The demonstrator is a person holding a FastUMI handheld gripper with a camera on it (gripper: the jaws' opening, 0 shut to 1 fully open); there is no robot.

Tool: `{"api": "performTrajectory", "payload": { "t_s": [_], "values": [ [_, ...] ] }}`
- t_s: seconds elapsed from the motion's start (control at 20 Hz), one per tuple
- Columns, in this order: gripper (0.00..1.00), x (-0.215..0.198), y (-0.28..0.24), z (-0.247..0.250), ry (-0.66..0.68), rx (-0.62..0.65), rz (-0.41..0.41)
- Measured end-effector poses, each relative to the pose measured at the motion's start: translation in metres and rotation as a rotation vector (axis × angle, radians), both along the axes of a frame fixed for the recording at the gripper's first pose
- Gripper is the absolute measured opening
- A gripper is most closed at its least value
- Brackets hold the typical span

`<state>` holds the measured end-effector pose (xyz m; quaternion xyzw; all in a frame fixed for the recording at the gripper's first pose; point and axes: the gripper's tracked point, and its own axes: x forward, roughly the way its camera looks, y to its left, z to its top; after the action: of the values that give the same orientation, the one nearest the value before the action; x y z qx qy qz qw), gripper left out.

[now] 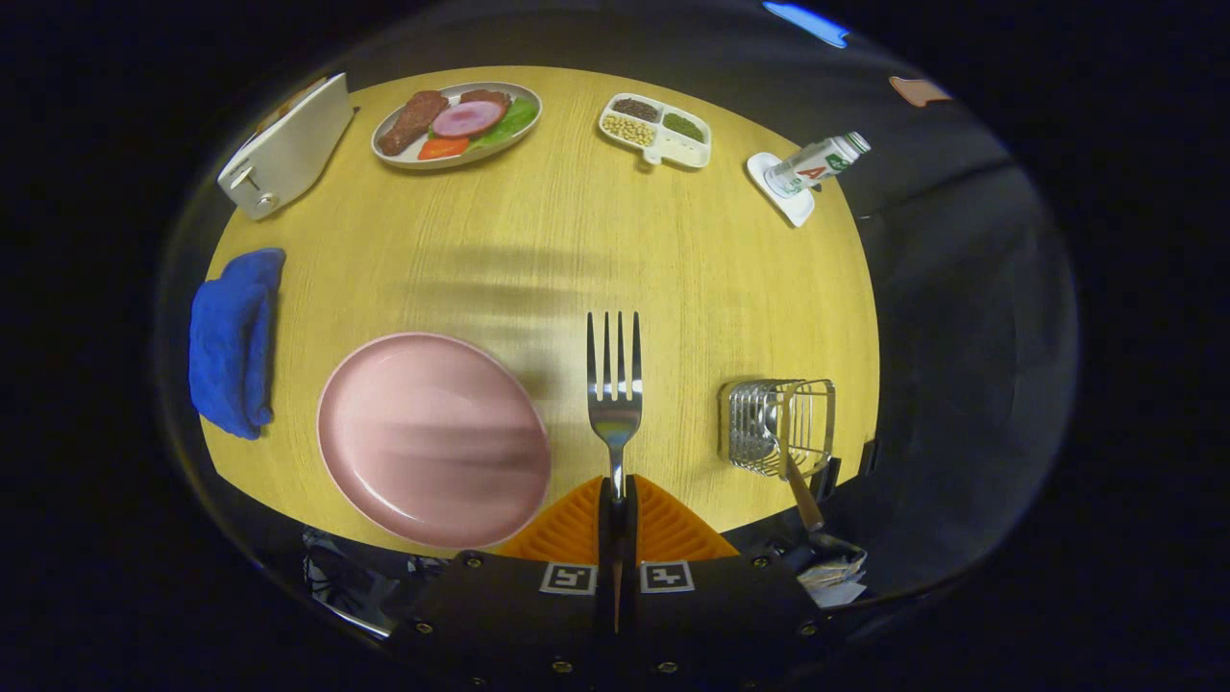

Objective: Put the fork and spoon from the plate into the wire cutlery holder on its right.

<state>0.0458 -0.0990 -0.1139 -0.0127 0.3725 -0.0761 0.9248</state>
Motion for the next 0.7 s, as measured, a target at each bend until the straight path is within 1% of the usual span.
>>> {"api": "performTrajectory", "payload": {
  "t_s": [0.45, 0.7],
  "values": [
    [0.03, -0.018, -0.067, -0.003, 0.017, 0.078, -0.13],
    [0.02, -0.031, -0.11, -0.007, 0.044, 0.085, -0.201]
  ]
}}
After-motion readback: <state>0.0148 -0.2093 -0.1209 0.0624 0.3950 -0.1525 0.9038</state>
